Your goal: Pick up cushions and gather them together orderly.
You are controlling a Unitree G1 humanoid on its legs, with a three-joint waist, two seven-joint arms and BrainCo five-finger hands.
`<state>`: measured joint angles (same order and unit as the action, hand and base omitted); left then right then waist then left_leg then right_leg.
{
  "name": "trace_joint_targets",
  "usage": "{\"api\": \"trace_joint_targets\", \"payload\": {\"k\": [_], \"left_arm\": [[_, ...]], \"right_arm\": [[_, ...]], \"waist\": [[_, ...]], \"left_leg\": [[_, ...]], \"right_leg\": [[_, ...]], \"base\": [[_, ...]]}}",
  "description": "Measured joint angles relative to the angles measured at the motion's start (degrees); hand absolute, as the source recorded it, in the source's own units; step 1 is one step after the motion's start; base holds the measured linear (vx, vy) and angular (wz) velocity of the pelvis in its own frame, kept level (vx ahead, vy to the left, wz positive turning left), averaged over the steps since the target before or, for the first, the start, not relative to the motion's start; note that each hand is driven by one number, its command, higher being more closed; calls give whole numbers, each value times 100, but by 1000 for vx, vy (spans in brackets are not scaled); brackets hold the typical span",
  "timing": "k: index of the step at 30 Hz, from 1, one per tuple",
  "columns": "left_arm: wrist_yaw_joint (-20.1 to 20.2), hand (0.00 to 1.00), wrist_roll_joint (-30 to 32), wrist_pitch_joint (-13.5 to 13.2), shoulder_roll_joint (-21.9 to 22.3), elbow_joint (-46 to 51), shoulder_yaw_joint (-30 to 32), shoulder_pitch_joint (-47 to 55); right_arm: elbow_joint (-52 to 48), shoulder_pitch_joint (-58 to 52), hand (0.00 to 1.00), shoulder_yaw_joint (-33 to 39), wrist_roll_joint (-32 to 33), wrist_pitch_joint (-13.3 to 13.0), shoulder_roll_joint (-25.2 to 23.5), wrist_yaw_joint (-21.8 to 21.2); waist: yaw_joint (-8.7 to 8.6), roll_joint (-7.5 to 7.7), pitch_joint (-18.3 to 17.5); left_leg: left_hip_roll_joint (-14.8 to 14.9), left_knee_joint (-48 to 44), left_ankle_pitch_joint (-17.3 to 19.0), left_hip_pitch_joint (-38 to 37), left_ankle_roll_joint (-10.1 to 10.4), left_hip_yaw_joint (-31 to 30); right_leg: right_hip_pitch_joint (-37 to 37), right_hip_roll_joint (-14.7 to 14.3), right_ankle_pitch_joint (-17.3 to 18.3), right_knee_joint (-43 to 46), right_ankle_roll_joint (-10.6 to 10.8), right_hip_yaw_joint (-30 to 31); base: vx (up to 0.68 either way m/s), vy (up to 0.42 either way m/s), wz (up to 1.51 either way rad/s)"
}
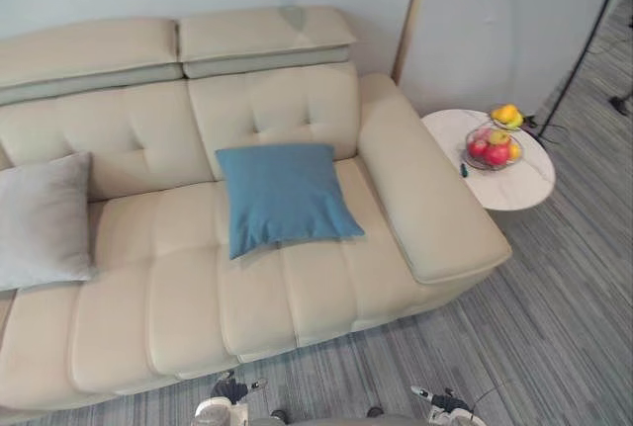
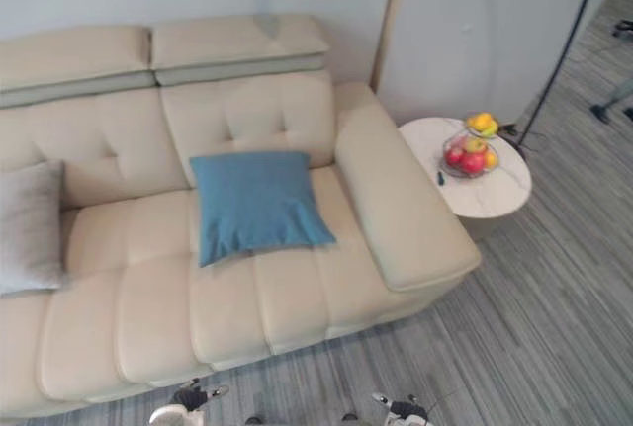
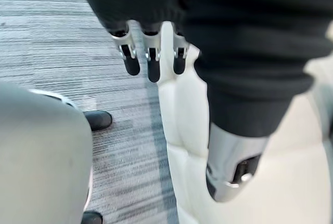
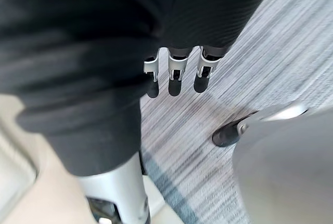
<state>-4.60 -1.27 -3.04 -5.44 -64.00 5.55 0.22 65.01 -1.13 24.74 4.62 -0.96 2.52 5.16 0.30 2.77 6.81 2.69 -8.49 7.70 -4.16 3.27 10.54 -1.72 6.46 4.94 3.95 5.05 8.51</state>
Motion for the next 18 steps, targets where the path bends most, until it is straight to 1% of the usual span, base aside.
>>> {"api": "trace_joint_targets", "payload": {"k": [1,2,3,4,5,6,7,8,9,10,11,12,13,14,15,16,17,18], "left_arm": [[-6,0,-5,-3,28,5,-2,-24],[-9,0,-5,-3,55,3,-2,-29],[-11,0,-5,2,113,2,-7,-50],[-12,0,-3,3,127,2,-29,-116],[-12,0,-3,2,126,6,-31,-146],[-15,0,3,2,109,24,-29,-202],[-15,0,5,-2,101,50,-29,-227],[-15,0,10,-2,65,63,-28,-241],[-16,0,12,0,44,86,-24,-240],[-17,0,12,-5,34,165,-11,-271],[-18,0,12,-5,43,165,-12,-278],[-19,0,18,-5,58,166,-14,-284],[-17,0,86,-5,77,160,-24,-276],[-14,0,144,-5,87,148,-40,-234],[-12,0,163,-5,85,148,-37,-197],[-11,0,179,4,77,137,-6,-144],[0,0,214,16,118,110,15,-116],[10,0,233,31,115,91,11,-101]], "right_arm": [[-8,57,0,-60,-4,-3,62,4],[-25,82,0,-71,-4,-3,89,4],[-63,138,0,-81,-5,-3,106,4],[-102,165,0,-103,-6,0,114,7],[-113,168,0,-145,-8,11,86,8],[-125,179,0,-242,-9,15,19,10],[-129,230,0,-332,-9,26,-34,14],[-134,255,0,-448,-10,37,-71,16],[-142,256,0,-475,-14,40,-95,17],[-163,254,0,-474,-17,59,-130,44],[-190,247,0,-476,-17,59,-148,52],[-284,224,0,-470,-12,57,-161,49],[-429,217,0,-478,-17,27,-143,47],[-473,217,0,-478,-26,13,-134,48],[-479,212,0,-478,-49,12,-126,51],[-479,194,0,-476,-174,13,-132,49],[-531,208,0,-480,-236,-4,-110,50],[-526,207,0,-480,-227,-13,-99,45]], "waist": [[2,-62,3],[2,-106,-1],[0,-206,8],[-2,-276,23],[-3,-243,37],[-8,-174,72],[-6,-112,90],[-8,-111,111],[-38,-82,111],[-33,-40,132],[-41,-56,140],[-81,-106,157],[-135,-236,186],[-132,-325,168],[-128,-328,156],[-119,-337,161],[-138,-388,200],[-139,-384,205]], "left_leg": [[27,-156,121,50,-24,-236],[57,-189,211,58,-1,-294],[166,-188,432,43,85,-230],[225,-171,577,-18,125,91],[243,-176,577,-40,124,309],[273,-159,603,-113,113,716],[293,-152,616,-171,112,1048],[374,-137,621,-209,113,1472],[395,-129,619,-224,111,1694],[404,-126,618,-323,113,2110],[416,-137,616,-406,117,2374],[458,-142,616,-429,117,2525],[569,-121,604,-467,139,2761],[614,17,539,-557,253,3011],[613,87,497,-636,324,3127],[635,160,436,-741,438,3358],[704,103,371,-802,564,3513],[787,-160,361,-754,581,3535]], "right_leg": [[152,-70,-94,-9,28,330],[239,-128,-145,-10,47,499],[411,-289,-261,-13,93,837],[566,-416,-390,-6,140,1191],[658,-466,-520,-2,141,1351],[800,-568,-720,-2,144,1578],[898,-633,-878,-22,144,1662],[1051,-682,-1065,-35,75,1561],[1142,-679,-1089,0,-8,1261],[1333,-556,-922,273,-257,108],[1405,-400,-764,433,-448,-879],[1443,-281,-661,555,-570,-1492],[1468,-41,-457,874,-794,-2576],[1463,127,-324,1188,-891,-3332],[1460,146,-276,1248,-842,-3447],[1479,-52,-85,1159,-763,-3225],[1511,-210,12,1162,-796,-3069],[1584,-270,94,1242,-856,-2951]], "base": [[-44,-47,-125],[-48,-30,-170],[-41,6,-174],[-76,33,-179],[-105,56,-176],[-111,55,-162],[-100,35,-195],[-71,2,-157],[-76,-40,-173],[-46,-53,-149],[-32,-61,-137],[-42,-70,-108],[-62,-97,-102],[-56,-102,-107],[67,-170,-119],[134,-207,-109],[144,-224,-104],[123,-245,-95]]}}
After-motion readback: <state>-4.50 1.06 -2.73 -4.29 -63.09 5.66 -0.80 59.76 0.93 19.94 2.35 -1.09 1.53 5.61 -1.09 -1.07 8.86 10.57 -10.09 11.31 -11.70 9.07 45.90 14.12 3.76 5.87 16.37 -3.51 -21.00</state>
